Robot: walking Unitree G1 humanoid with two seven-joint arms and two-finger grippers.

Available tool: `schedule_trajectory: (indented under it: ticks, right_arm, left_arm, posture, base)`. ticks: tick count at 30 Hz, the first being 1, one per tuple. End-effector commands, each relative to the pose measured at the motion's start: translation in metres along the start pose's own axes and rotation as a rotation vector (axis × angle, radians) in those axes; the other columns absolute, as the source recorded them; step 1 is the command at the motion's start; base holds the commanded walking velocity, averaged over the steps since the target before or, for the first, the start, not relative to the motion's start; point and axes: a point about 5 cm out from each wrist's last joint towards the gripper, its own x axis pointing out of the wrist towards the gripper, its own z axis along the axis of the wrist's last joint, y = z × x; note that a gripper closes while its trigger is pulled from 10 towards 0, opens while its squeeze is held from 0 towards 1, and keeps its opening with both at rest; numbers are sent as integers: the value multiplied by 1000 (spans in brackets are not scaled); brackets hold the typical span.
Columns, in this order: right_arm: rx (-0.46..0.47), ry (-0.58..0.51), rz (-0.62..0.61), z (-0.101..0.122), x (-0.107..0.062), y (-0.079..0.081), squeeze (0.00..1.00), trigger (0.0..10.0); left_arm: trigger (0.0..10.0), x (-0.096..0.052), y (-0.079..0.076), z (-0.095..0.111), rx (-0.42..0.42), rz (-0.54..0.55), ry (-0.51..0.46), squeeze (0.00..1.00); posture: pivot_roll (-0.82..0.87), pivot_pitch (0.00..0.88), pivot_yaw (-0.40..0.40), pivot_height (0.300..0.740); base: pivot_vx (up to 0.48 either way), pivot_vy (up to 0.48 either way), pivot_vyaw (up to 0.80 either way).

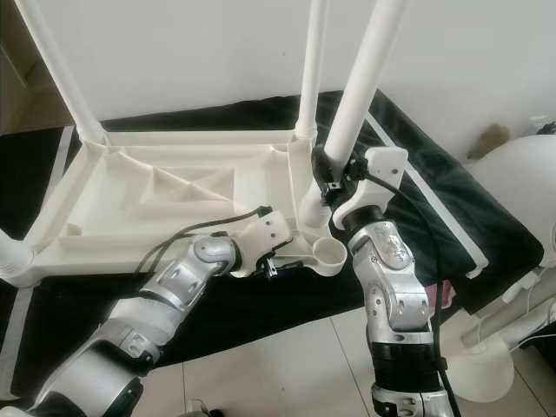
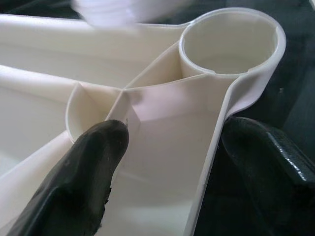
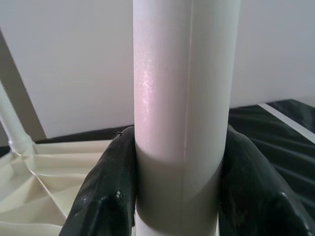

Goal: Building children table

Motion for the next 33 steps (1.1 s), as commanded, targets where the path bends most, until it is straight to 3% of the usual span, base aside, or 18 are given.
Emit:
schedule_trajectory:
  ticks: [1,5,9,13,19,27,33]
  right_arm:
    - [-6,-19,-6,5,-2,-1,0,10000]
    - [-30,-14,-15,5,-6,-2,0,10000]
    - [-29,-3,-33,2,-11,-3,0,10000]
    - [-36,16,-30,-2,-18,-2,0,10000]
    - [-33,23,-31,-3,-21,-2,0,10000]
    - [-21,52,-40,-9,-41,1,0,10000]
    - [-26,71,-47,-14,-46,1,0,10000]
  left_arm:
    - [10000,-6,17,7,-15,271,-47,0]
    - [10000,-18,7,15,-46,163,-158,0]
    - [10000,-31,-4,23,5,87,-240,0]
    - [10000,-40,-10,28,-105,37,-296,0]
    - [10000,-43,-11,28,-117,44,-299,0]
    - [10000,-55,-20,24,-170,41,-289,0]
    - [10000,-58,-21,24,-183,48,-289,0]
  posture:
    - [-65,79,9,740]
    - [-60,83,8,740]
    - [-55,84,6,740]
    - [-53,86,1,740]
    - [-53,86,-3,740]
    - [-54,83,-9,740]
    - [-57,80,-8,740]
  base:
    - [0,0,0]
    - [0,0,0]
    - [0,0,0]
    - [0,0,0]
    - [0,0,0]
    - [0,0,0]
    - [0,0,0]
